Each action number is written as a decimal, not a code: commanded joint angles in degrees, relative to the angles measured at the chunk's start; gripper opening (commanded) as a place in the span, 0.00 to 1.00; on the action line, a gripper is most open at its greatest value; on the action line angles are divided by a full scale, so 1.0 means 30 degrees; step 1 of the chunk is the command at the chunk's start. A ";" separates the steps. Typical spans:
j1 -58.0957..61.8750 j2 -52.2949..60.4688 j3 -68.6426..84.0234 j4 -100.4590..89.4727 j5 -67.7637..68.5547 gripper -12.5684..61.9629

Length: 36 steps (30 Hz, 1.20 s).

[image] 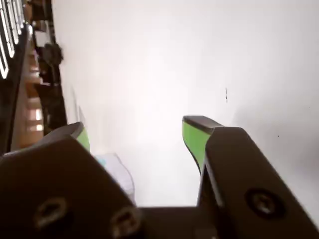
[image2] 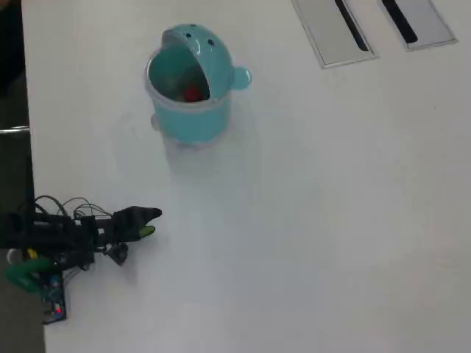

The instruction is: Grasp RGB lego blocks and put them in the bin one by one.

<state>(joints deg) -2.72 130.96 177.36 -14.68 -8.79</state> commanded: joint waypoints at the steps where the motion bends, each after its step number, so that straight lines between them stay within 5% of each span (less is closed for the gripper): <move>1: 0.0000 0.0615 0.1436 -0.0029 0.0381 0.63; 36: 0.0205 0.0615 0.1436 0.0029 0.1787 0.63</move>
<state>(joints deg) -2.02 130.96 177.36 -14.33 -4.22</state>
